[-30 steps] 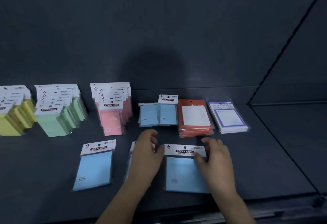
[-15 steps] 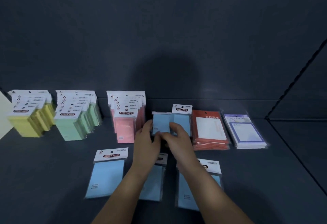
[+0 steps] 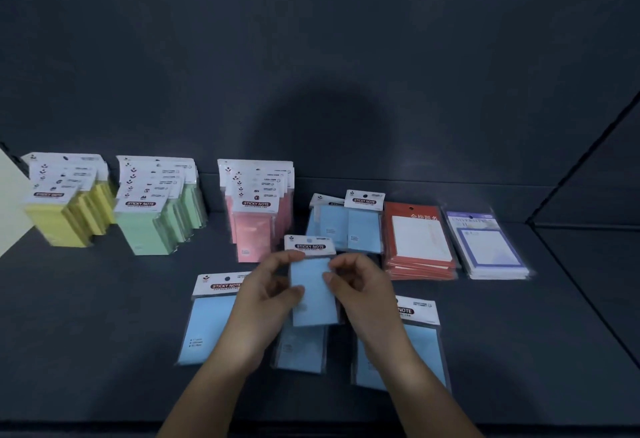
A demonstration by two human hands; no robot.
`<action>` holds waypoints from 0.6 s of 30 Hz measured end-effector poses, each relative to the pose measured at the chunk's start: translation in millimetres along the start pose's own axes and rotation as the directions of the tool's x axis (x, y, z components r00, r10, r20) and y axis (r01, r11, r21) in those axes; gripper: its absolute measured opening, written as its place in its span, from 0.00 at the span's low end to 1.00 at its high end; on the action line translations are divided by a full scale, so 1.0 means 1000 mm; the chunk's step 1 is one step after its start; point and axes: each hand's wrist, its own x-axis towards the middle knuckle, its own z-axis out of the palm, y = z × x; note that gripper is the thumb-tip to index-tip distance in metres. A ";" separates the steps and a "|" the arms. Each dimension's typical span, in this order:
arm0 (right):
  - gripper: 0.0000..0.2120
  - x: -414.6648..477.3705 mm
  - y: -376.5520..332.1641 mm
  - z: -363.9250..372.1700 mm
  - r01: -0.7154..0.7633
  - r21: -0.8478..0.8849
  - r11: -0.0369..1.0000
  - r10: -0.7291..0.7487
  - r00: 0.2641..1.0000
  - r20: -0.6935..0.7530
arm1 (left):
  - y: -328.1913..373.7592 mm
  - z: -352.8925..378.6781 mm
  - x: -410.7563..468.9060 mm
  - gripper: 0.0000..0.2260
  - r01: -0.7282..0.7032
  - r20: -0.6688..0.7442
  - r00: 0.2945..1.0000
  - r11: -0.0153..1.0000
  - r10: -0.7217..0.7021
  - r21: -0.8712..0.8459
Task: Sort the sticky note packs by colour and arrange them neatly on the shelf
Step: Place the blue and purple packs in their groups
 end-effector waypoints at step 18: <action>0.17 -0.019 0.013 0.002 0.139 -0.630 0.764 -0.145 0.989 0.042 | -0.028 0.003 -0.009 0.18 -0.228 0.071 0.967 0.712 0.243 0.664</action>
